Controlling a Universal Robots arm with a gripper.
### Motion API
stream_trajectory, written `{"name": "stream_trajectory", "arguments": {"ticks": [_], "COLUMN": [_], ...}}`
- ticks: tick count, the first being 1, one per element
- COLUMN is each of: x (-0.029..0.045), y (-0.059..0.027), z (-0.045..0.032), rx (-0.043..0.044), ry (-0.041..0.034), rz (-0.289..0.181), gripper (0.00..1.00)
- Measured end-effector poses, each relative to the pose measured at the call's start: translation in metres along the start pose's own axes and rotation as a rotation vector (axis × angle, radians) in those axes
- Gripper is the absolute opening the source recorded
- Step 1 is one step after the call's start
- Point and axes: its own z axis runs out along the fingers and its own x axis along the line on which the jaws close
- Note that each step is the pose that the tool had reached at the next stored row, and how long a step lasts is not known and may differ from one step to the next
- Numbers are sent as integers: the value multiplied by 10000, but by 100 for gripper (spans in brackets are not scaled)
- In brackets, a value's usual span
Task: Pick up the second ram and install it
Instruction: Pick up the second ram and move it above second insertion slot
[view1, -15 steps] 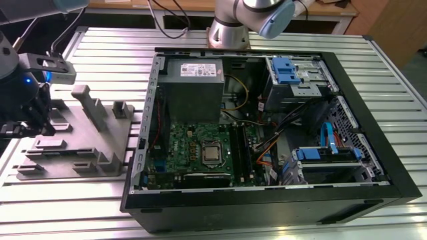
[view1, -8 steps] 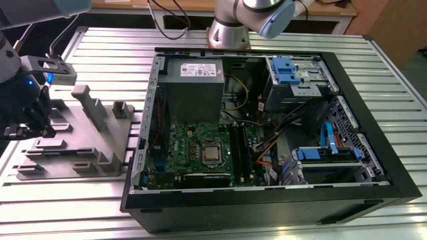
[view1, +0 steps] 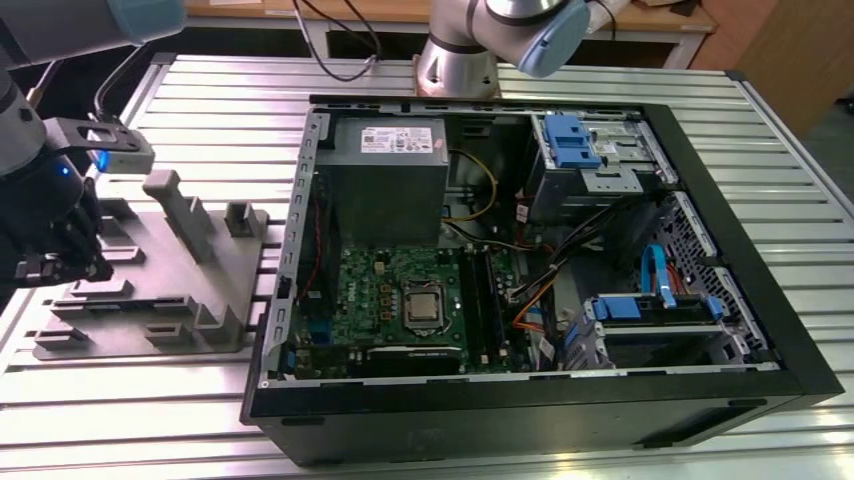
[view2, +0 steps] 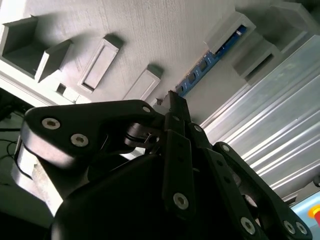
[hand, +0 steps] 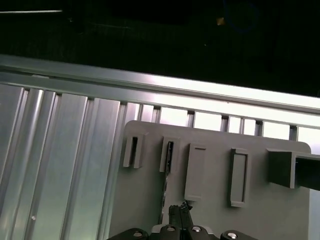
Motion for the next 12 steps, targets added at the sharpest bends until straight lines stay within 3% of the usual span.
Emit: {"name": "stream_trajectory", "arguments": {"ticks": [12], "x": [102], "y": [6], "z": [88], "rx": [-20], "ry": [-2], "rz": [-25], "gripper": [7]}}
